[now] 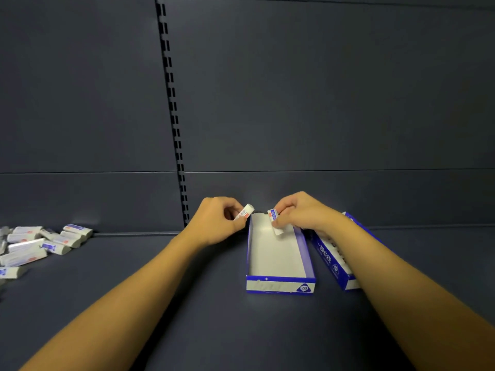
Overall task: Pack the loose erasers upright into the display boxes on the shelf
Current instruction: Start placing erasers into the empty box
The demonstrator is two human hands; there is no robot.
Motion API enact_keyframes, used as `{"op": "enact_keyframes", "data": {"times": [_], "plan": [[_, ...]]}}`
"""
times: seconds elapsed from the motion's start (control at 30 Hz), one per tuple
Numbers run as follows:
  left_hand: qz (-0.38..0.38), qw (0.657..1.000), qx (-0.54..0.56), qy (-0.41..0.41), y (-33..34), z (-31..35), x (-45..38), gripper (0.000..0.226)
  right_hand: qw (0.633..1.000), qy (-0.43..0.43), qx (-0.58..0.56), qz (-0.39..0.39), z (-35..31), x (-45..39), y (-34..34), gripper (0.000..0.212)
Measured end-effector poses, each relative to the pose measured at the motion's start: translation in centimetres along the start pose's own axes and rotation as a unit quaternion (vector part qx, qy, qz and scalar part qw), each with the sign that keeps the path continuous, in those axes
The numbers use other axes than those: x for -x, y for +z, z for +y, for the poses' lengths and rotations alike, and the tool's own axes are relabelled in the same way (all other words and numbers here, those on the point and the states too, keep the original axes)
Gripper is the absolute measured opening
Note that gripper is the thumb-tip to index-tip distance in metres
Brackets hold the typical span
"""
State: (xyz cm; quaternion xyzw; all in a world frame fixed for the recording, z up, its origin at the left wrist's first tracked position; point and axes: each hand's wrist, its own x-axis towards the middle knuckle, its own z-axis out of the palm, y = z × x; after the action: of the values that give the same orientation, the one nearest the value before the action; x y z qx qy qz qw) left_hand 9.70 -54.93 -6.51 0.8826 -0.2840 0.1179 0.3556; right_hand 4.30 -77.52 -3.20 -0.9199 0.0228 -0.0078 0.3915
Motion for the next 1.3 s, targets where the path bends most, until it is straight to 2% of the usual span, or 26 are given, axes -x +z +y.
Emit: {"op": "enact_keyframes", "data": {"times": [0.1, 0.23, 0.5, 0.73, 0.97, 1.3], "plan": [[0.012, 1.0, 0.001, 0.002, 0.3, -0.4, 0.6, 0.006, 0.999, -0.002, 0.005, -0.032, -0.1, -0.5, -0.2, 0.013], [0.068, 0.997, 0.008, 0.02, 0.9, -1.2, 1.1, 0.014, 0.998, -0.002, 0.005, -0.065, -0.3, -0.9, -0.3, 0.016], [0.108, 0.991, -0.001, 0.076, 1.7, -1.2, 1.7, 0.003, 0.996, -0.056, 0.023, -0.062, -1.2, -0.8, 0.0, 0.017], [0.133, 0.989, 0.019, 0.055, 1.7, -2.0, 2.0, 0.008, 0.992, -0.079, 0.083, -0.049, -0.8, -1.9, 1.1, 0.023], [0.129, 0.991, 0.006, 0.042, 1.5, -2.6, 2.0, 0.009, 0.979, -0.119, 0.163, -0.042, -1.5, -2.0, 2.6, 0.019], [0.116, 0.992, 0.006, 0.042, 1.5, -2.8, 2.0, 0.002, 0.969, -0.077, 0.22, -0.083, -2.1, -1.1, 2.2, 0.018]]}}
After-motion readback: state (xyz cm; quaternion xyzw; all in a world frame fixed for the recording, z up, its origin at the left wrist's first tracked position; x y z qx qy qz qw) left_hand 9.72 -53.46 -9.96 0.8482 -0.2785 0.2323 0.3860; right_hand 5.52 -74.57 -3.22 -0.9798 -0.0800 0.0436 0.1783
